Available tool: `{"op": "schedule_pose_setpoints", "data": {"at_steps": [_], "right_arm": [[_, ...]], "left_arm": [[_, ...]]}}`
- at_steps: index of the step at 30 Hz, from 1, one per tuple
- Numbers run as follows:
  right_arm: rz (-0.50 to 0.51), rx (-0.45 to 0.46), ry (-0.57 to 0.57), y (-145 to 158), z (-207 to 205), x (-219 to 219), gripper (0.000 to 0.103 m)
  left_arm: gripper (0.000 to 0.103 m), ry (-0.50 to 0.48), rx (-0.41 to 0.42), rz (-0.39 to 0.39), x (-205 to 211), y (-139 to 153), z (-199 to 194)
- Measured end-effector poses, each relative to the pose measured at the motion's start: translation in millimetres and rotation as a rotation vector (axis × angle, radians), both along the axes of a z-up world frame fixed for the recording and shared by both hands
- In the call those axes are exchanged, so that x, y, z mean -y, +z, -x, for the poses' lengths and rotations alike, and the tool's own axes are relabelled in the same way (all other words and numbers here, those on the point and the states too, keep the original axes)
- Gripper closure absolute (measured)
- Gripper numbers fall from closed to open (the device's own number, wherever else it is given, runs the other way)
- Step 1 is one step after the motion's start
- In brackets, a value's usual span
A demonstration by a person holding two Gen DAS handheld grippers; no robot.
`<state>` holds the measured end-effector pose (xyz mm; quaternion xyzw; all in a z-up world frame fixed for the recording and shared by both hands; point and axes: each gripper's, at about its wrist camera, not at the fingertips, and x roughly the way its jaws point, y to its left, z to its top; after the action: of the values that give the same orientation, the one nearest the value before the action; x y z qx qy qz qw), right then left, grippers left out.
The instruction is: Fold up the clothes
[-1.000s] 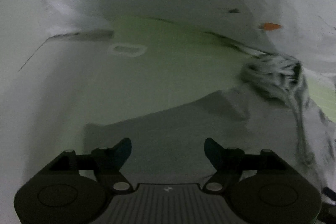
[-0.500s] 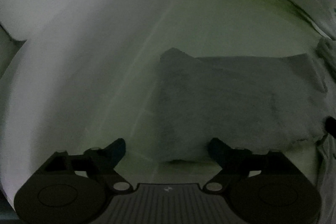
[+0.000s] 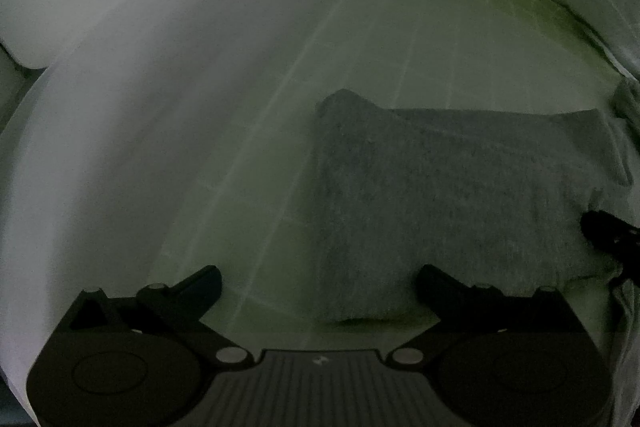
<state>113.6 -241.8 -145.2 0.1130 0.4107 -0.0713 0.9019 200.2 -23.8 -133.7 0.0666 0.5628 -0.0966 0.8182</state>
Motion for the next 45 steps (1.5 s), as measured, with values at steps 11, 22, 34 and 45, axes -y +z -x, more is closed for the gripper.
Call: {"op": "schedule_pose_setpoints", "data": {"at_steps": [11, 22, 34, 45], "right_arm": [[0.045, 0.155, -0.093, 45, 47, 13, 0.1], [0.069, 0.24, -0.22, 76, 123, 41, 0.1], [0.096, 0.266, -0.265, 101, 196, 106, 0.1], [0.119, 0.315, -0.337, 116, 235, 195, 0.1]], "left_arm": [[0.0, -0.148, 0.12, -0.028, 30, 38, 38], [0.0, -0.31, 0.192, -0.02, 68, 69, 122], [0.0, -0.265, 0.155, -0.024, 103, 68, 184], [0.0, -0.176, 0.18, -0.055, 144, 65, 193]]}}
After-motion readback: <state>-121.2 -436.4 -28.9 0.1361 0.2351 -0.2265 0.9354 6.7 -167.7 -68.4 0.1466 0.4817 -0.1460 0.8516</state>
